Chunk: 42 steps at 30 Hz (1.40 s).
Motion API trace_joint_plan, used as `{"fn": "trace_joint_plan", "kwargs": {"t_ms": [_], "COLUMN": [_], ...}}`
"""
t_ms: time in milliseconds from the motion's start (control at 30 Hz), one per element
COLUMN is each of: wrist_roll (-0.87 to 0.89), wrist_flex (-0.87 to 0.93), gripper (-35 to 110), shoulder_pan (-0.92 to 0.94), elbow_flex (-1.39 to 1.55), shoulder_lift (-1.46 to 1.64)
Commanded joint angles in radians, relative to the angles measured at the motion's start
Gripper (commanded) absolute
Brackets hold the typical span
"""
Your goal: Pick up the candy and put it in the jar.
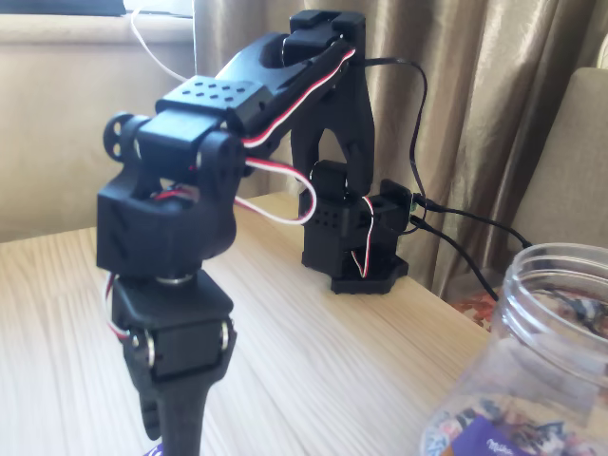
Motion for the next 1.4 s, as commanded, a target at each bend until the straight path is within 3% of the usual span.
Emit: {"fn": "trace_joint_plan", "kwargs": {"t_ms": [0, 700, 1367], "wrist_roll": [-0.021, -0.097, -0.091], "wrist_flex": [0.005, 0.086, -0.025], "gripper": [36, 28, 26], "shoulder_pan": [-0.012, 0.055, 0.063], "elbow_flex": [-0.060, -0.212, -0.006], "shoulder_lift": [0.011, -0.100, -0.034]}}
